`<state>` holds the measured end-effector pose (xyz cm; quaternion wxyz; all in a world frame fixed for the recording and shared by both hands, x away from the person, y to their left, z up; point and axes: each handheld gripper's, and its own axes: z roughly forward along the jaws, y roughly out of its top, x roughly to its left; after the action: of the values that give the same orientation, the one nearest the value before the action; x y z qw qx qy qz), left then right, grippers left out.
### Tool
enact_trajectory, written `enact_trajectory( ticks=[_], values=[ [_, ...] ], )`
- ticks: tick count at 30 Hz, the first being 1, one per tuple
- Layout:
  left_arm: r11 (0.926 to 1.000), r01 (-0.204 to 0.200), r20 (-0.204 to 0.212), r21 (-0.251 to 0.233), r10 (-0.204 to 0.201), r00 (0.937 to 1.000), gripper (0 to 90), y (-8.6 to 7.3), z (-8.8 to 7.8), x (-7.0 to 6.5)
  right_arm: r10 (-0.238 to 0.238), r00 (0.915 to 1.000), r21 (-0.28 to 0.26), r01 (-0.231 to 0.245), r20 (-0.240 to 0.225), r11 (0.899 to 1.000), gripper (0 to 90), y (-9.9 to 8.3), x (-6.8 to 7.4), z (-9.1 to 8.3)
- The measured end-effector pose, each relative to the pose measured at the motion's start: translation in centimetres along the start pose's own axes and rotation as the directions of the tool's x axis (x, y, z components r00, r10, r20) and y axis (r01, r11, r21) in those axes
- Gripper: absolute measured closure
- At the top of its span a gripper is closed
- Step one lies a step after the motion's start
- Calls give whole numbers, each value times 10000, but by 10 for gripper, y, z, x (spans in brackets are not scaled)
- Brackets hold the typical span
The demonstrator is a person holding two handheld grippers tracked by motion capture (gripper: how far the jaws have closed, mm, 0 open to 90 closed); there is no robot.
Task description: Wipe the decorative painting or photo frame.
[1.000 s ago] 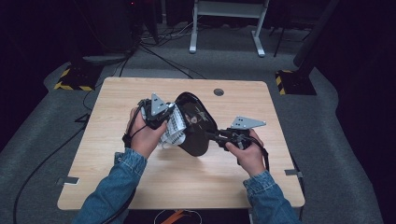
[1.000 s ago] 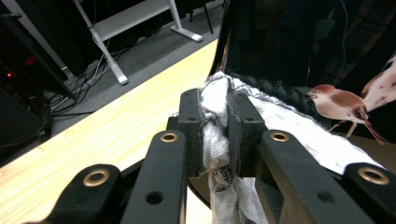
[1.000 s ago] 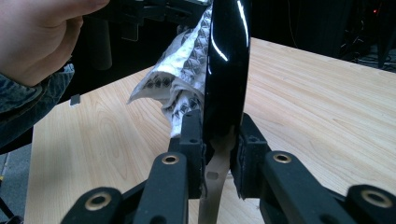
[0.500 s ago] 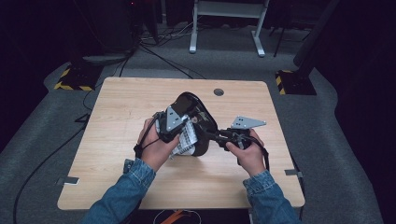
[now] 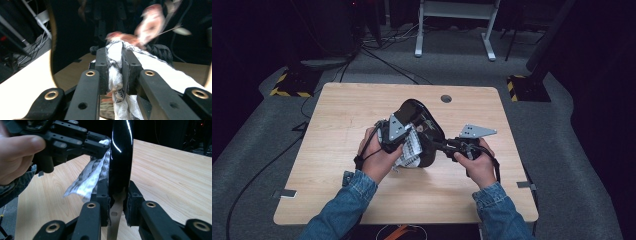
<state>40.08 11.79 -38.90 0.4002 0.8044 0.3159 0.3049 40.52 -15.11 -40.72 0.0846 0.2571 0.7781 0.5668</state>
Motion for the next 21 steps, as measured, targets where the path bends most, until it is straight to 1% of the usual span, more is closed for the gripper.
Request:
enact_trajectory(
  ticks=[3,5,8,12,16,18,21],
  values=[
    [9998,170,-237,68,-168,9996,777,-3,1,12,-6,10000,4,6,-4,10000,773,0,0,0],
    [9997,185,-416,185,-177,9990,777,-4,2,18,-18,10000,1,18,-6,10000,772,0,0,0],
    [9989,362,-558,313,-344,9978,777,-7,5,27,-24,10000,7,24,-7,10000,769,0,1,-1],
    [9980,503,-793,373,-472,9957,778,-9,7,35,-16,10000,1,16,-13,10000,766,-1,1,-1],
    [9973,591,-883,442,-550,9946,777,-10,8,41,3,10000,-10,-3,-34,10000,765,-1,1,-1],
    [9965,725,-830,427,-688,9942,777,-11,8,42,7,10000,-20,-7,-45,10000,763,-1,1,-1],
    [9963,774,-722,386,-745,9946,778,-10,8,40,0,10000,-17,-1,-50,10000,764,-1,1,-1]
  ],
)
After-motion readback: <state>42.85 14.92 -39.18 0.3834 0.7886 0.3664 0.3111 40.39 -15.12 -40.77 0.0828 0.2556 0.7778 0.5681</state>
